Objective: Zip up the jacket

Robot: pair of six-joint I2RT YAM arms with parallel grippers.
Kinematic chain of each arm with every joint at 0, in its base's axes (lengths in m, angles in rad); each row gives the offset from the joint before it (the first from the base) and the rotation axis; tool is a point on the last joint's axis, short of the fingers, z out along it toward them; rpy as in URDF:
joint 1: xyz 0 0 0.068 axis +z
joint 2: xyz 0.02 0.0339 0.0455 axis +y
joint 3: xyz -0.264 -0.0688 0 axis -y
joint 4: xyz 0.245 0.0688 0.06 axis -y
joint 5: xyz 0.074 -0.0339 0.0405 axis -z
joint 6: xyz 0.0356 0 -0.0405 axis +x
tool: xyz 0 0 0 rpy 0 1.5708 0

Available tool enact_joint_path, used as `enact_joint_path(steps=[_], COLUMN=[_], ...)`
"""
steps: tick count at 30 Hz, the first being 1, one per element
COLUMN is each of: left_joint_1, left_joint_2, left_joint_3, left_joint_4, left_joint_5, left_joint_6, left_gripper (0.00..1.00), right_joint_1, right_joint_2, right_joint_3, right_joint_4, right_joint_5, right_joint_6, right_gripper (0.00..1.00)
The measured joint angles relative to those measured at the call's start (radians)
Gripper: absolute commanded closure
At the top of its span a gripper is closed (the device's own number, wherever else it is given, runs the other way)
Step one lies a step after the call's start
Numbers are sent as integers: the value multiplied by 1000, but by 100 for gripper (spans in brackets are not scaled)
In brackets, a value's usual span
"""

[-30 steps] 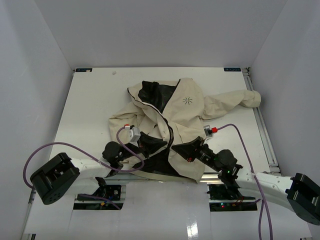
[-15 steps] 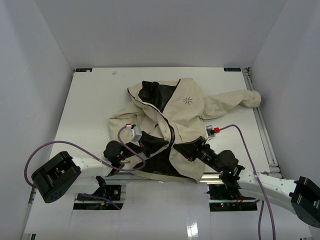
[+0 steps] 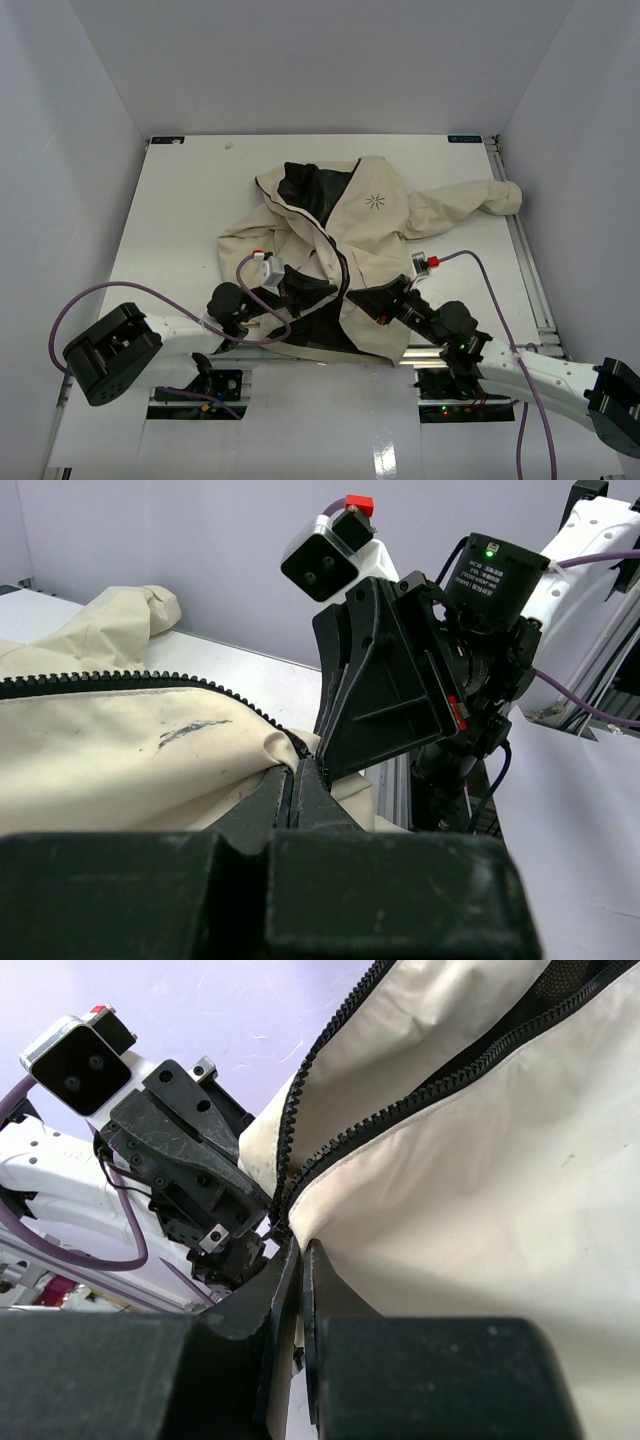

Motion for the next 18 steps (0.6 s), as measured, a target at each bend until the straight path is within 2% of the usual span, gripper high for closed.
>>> enact_joint_path(steps=[18], left_joint_1=[-1], left_joint_2=[-8], left_joint_3=[-20], left_joint_4=[24], left_joint_5=[11], left_joint_6=[20], left_gripper=[100], right_joint_1=[7], right_joint_2=[-20], right_joint_3=[-3], right_joint_4=[4], right_joint_5=[0], right_joint_6=[73], right_gripper=[92])
